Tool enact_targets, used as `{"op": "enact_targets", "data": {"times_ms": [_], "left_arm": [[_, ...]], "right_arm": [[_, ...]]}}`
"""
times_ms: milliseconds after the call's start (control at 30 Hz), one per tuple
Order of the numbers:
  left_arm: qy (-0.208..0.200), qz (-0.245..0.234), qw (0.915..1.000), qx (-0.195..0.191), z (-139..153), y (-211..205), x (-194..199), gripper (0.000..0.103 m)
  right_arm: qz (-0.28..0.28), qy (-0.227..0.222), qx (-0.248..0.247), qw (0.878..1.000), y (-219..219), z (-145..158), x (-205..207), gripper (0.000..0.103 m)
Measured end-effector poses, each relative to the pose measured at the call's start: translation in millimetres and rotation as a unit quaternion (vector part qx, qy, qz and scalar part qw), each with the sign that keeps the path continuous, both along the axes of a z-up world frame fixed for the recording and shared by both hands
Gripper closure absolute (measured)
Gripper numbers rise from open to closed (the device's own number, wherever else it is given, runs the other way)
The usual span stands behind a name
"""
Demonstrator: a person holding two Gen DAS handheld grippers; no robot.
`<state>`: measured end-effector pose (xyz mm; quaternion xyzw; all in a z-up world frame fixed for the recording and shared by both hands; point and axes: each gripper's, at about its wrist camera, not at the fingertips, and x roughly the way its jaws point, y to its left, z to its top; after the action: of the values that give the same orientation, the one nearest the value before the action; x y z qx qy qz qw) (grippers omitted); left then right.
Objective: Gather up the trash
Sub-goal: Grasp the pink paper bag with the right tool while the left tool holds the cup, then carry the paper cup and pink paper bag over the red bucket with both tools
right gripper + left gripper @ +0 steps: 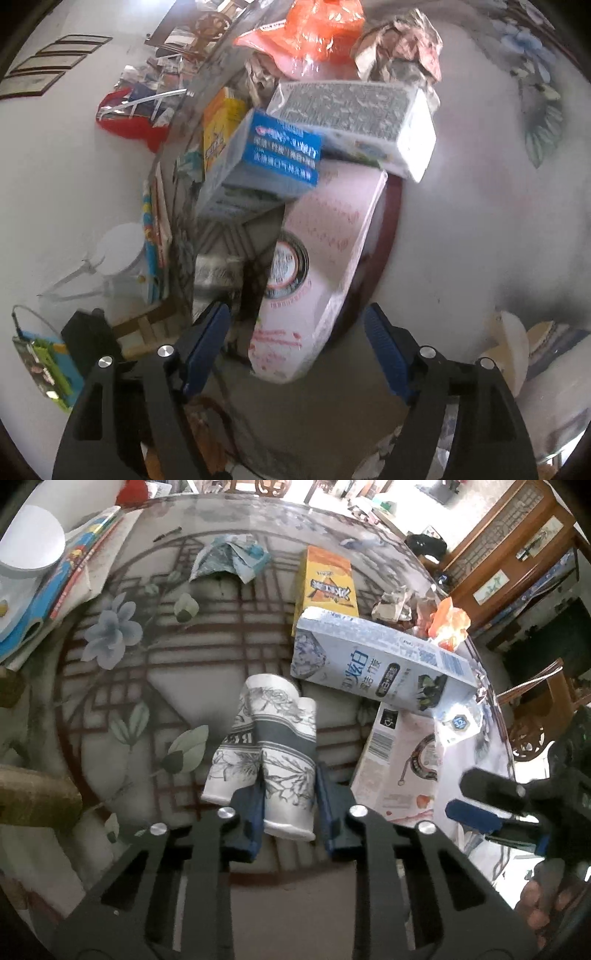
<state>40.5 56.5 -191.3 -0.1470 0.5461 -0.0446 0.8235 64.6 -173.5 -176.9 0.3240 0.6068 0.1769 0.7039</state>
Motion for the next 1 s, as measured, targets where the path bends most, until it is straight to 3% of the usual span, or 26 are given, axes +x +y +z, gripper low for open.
{"op": "enact_targets", "data": {"times_ms": [67,233,267,333,500,667,833,1000], "left_arm": [[-0.009,0.009,0.9999,-0.004,5.3,2.0,-4.3,0.080],[-0.036,0.019,0.9992,0.005,23.2,3.5,-18.3,0.080],[-0.041,0.018,0.9990,0.007,27.0,1.8,-18.7,0.080],[-0.050,0.018,0.9985,0.012,33.4,0.8,-22.0,0.080],[-0.066,0.016,0.9976,0.014,44.6,-4.7,-29.9,0.080],[-0.091,0.013,0.9956,0.018,62.8,-14.9,-26.8,0.080],[-0.124,-0.007,0.9922,0.009,88.0,-36.1,-21.3,0.080],[-0.146,-0.028,0.9888,0.004,104.5,-60.6,-13.1,0.080]], "right_arm": [[0.002,0.001,-0.014,1.000,6.5,-0.7,6.3,0.022],[0.002,0.027,-0.044,0.999,26.0,-15.6,20.7,0.022],[0.006,0.015,-0.055,0.998,29.4,-15.1,21.7,0.027],[0.011,0.002,-0.063,0.998,30.7,-13.7,21.1,0.049],[0.037,-0.006,-0.001,0.999,24.8,-11.5,15.4,0.057],[0.046,-0.061,0.005,0.997,-0.3,21.9,1.9,0.060],[0.032,-0.158,-0.047,0.986,-34.7,69.1,-17.4,0.060],[0.004,-0.212,-0.074,0.975,-58.8,95.9,-29.8,0.060]]}}
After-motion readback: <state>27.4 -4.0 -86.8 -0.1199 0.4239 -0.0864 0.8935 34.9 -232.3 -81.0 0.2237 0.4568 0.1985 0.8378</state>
